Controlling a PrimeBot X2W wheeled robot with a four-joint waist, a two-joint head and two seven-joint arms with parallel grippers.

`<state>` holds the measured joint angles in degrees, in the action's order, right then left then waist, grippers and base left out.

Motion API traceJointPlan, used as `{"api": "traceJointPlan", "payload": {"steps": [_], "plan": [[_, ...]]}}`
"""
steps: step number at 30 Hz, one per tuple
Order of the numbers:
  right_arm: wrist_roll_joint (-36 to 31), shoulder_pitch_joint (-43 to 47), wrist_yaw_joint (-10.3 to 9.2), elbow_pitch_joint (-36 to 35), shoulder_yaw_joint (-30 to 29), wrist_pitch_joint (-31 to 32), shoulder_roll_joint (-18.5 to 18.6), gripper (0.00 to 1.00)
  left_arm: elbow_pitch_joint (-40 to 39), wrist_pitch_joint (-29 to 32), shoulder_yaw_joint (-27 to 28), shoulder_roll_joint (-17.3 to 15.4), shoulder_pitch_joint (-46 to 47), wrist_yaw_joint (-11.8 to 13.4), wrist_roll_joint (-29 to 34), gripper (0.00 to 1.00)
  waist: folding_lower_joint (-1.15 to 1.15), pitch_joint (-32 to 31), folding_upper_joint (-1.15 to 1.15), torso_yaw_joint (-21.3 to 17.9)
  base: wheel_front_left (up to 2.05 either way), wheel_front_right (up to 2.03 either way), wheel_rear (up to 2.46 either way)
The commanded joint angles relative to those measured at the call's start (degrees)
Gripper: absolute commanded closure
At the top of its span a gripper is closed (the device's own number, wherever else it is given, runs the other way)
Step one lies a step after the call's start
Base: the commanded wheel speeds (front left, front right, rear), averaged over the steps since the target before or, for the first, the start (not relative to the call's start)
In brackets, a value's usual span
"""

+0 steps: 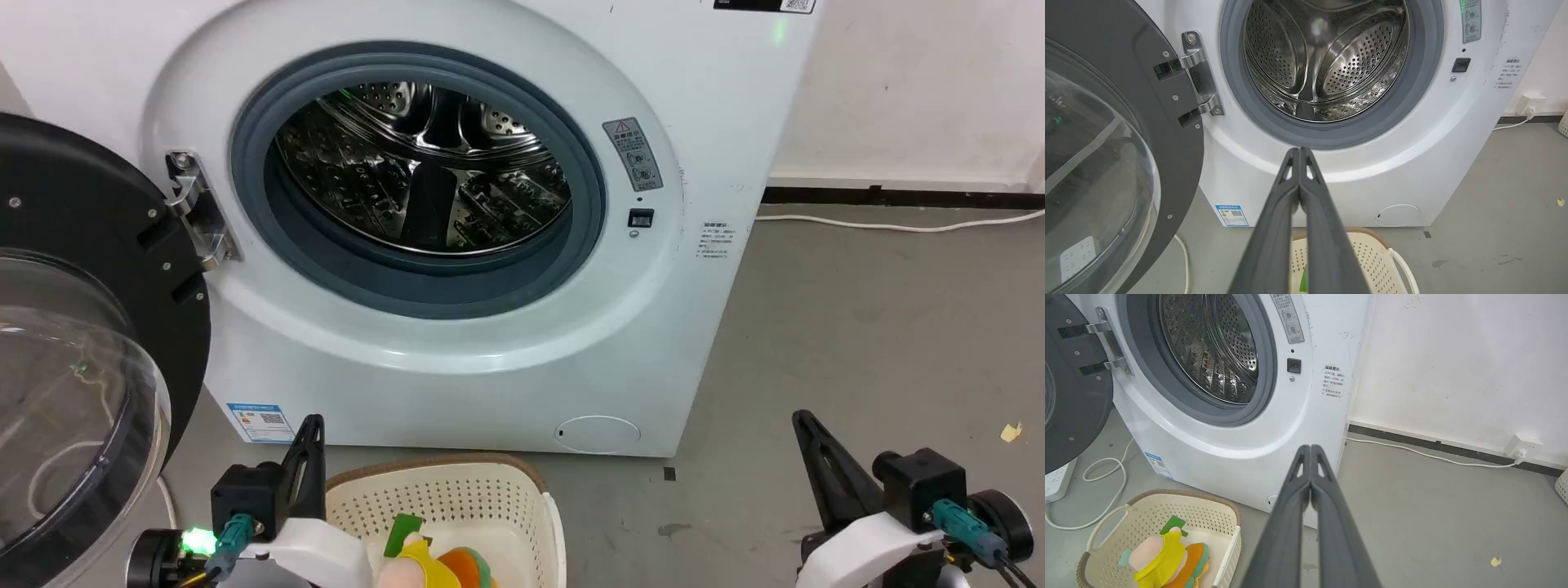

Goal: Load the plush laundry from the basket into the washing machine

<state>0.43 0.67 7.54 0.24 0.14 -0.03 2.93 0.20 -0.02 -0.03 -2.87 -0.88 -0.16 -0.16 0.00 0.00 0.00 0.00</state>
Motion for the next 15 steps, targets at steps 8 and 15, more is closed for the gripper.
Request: {"api": "traceJointPlan", "payload": {"steps": [8,15], "plan": [[-0.4,-0.7,-0.05,-0.2,-0.1,0.0,-0.1,1.00,-0.2,0.0,0.0,0.0,0.9,0.2,0.2,1.00,0.00,0.0,0.00,0.0,0.00,0.00,0.00],[-0.4,-0.7,-0.05,-0.2,-0.1,0.0,-0.1,1.00,-0.2,0.0,0.0,0.0,0.9,0.2,0.2,1.00,0.00,0.0,0.00,0.0,0.00,0.00,0.00]]}}
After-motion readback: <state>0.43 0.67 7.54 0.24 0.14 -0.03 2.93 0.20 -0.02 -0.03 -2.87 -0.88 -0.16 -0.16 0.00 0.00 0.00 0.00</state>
